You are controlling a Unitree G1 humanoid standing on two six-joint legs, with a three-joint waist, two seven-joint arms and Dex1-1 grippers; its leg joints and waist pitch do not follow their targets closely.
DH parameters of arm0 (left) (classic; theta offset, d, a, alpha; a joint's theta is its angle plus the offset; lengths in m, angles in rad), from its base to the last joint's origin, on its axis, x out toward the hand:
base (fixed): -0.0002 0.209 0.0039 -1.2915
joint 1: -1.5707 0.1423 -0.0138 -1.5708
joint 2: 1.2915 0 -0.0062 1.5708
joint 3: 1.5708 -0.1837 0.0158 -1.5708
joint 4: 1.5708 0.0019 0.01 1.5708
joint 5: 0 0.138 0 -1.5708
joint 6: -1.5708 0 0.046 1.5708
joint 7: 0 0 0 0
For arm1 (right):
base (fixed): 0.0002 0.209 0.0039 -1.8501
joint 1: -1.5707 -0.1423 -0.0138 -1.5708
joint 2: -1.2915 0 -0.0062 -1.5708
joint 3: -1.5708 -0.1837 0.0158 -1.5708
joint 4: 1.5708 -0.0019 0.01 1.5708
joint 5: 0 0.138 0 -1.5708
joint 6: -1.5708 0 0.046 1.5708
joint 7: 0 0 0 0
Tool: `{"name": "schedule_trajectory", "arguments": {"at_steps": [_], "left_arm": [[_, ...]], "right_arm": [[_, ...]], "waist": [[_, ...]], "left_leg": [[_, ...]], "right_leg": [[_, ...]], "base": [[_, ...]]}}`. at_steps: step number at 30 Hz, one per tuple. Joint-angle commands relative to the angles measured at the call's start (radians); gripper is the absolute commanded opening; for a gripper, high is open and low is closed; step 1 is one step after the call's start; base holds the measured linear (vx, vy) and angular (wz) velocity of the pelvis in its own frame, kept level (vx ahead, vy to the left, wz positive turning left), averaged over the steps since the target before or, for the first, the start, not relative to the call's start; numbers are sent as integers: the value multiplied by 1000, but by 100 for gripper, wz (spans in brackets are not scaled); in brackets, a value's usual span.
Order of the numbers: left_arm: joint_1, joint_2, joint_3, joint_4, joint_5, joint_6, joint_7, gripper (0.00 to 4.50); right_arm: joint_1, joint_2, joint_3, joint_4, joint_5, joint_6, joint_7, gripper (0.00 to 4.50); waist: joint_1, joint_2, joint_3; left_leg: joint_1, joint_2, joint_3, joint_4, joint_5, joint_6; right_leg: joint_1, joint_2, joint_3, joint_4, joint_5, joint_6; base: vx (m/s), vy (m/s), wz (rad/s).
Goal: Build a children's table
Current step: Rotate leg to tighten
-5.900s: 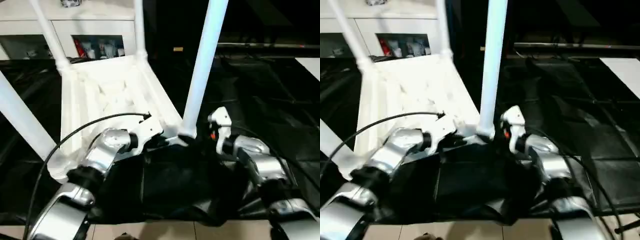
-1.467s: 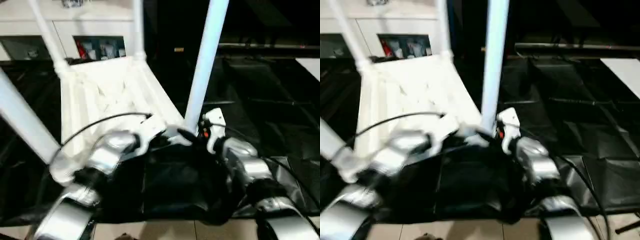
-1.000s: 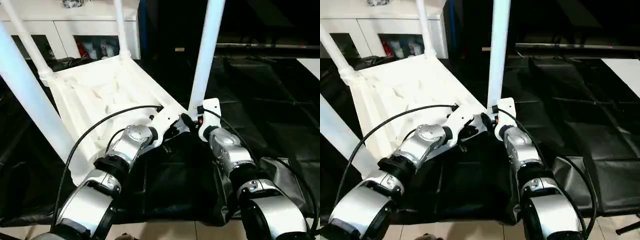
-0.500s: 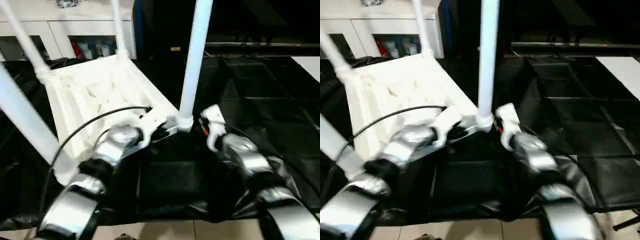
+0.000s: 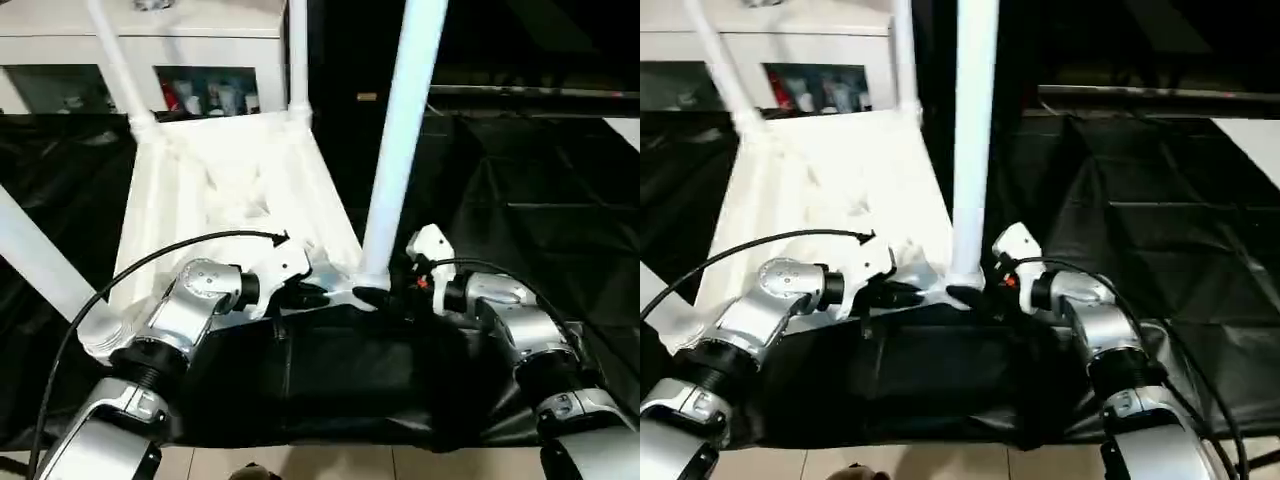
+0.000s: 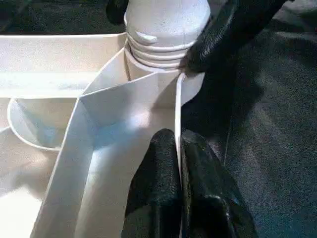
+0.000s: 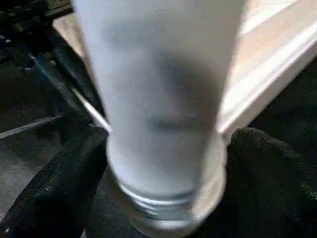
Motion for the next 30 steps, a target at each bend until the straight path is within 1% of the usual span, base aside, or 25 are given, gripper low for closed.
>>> {"name": "schedule_trajectory", "arguments": {"at_steps": [1, 3, 4, 5, 6, 7, 8, 9, 12, 14, 20, 22, 23, 24, 25, 26, 27, 28, 29, 30], "left_arm": [[19, -11, -11, -25, -25, 15, -16, 0], [24, -11, -15, -42, -28, 27, -15, 0], [25, -11, -15, -47, -28, 31, -15, 0], [26, -13, -16, -50, -28, 34, -15, 0], [26, -15, -15, -52, -27, 37, -14, 0], [26, -17, -15, -53, -26, 38, -13, 0], [27, -20, -16, -55, -24, 43, -9, 0], [27, -21, -16, -55, -24, 43, -8, 0], [29, -24, -16, -61, -22, 50, -5, 0], [31, -25, -17, -66, -21, 54, -3, 0], [35, -22, -15, -70, -21, 60, -4, 0], [33, -26, -9, -64, -19, 62, 13, 0], [22, -36, -2, -45, -8, 59, 49, 0], [15, -43, 2, -31, -1, 58, 76, 0], [4, -52, 8, -11, 9, 57, 109, 0], [-20, -69, 18, 32, 26, 48, 173, 0], [-20, -69, 18, 32, 26, 48, 173, 0], [-63, -102, 36, 105, 51, 49, 289, 0], [-78, -115, 44, 130, 56, 52, 329, 0], [-94, -130, 53, 153, 58, 58, 369, 0]], "right_arm": [[-3, 3, -1, -16, 10, 8, 13, 416], [-8, 9, -5, -11, 13, 10, 13, 416], [-10, 10, -6, -10, 14, 11, 14, 388], [-13, 14, -6, -6, 14, 11, 13, 388], [-15, 16, -6, -3, 15, 10, 12, 374], [-16, 17, -6, -2, 16, 9, 12, 374], [-16, 20, -10, -1, 19, 10, 15, 353], [-15, 20, -11, -2, 19, 10, 16, 353], [-11, 21, -14, -6, 22, 13, 21, 335], [-8, 22, -16, -8, 23, 13, 21, 309], [0, 27, -15, -6, 15, 8, 16, 280], [1, 39, -21, 9, 8, 22, -29, 279], [-3, 54, -28, 31, -4, 15, -90, 278], [-6, 64, -33, 47, -13, 9, -134, 277], [-10, 74, -38, 64, -24, 3, -180, 276], [-18, 95, -49, 93, -34, 3, -261, 276], [-18, 95, -49, 93, -34, 3, -261, 276], [-28, 132, -72, 130, -36, 22, -378, 276], [-35, 147, -85, 145, -36, 31, -435, 276], [-45, 164, -105, 165, -31, 43, -507, 276]], "waist": [[2, -11, -59], [2, -11, -58], [2, -11, -58], [2, -11, -57], [2, -11, -57], [1, -11, -57], [1, -13, -57], [2, -12, -57], [1, -12, -58], [1, -12, -57], [1, -15, -58], [1, -16, -58], [-1, -18, -57], [-2, -17, -55], [-5, -19, -52], [-7, -18, -52], [-9, -17, -51], [-16, -18, -48], [-17, -14, -47], [-18, -15, -48]], "left_leg": [[19, 68, -21, -65, -135, 93], [19, 68, -21, -66, -135, 92], [20, 67, -21, -66, -137, 90], [20, 67, -21, -66, -140, 88], [20, 67, -21, -66, -144, 85], [21, 67, -21, -67, -148, 82], [20, 67, -21, -67, -150, 80], [21, 67, -21, -67, -149, 79], [20, 66, -21, -66, -140, 82], [20, 67, -21, -66, -143, 83], [20, 66, -21, -65, -136, 85], [19, 65, -21, -64, -128, 88], [19, 65, -20, -65, -132, 86], [19, 65, -21, -66, -137, 83], [21, 64, -22, -70, -162, 71], [22, 64, -22, -71, -172, 62], [23, 64, -22, -73, -183, 52], [27, 62, -23, -76, -217, 26], [30, 62, -24, -78, -231, 16], [32, 62, -27, -80, -248, 1]], "right_leg": [[39, -86, 46, -64, -9, -267], [39, -86, 47, -64, -12, -266], [38, -85, 47, -65, -21, -264], [38, -85, 47, -66, -26, -263], [38, -85, 47, -67, -36, -260], [38, -86, 47, -68, -41, -259], [38, -85, 47, -68, -46, -258], [39, -86, 48, -68, -45, -258], [39, -85, 47, -66, -32, -257], [38, -85, 47, -67, -35, -258], [39, -85, 47, -66, -39, -256], [39, -86, 47, -66, -34, -256], [38, -85, 47, -67, -44, -254], [37, -86, 48, -68, -55, -253], [36, -87, 49, -74, -97, -247], [36, -88, 49, -76, -118, -244], [33, -88, 50, -78, -137, -241], [32, -87, 52, -85, -195, -229], [29, -87, 53, -87, -215, -224], [31, -90, 54, -89, -247, -212]], "base": [[0, 0, 0], [0, 0, 0], [0, 0, 0], [0, 0, 0], [0, 0, 0], [0, 0, 0], [0, 0, 0], [0, 0, 0], [0, 0, 0], [0, 0, 0], [0, 0, 0], [0, 0, 0], [0, 0, 0], [0, 0, 0], [0, 0, 0], [0, 0, 0], [0, 0, 0], [0, 0, 0], [0, 0, 0], [0, 0, 0]]}}
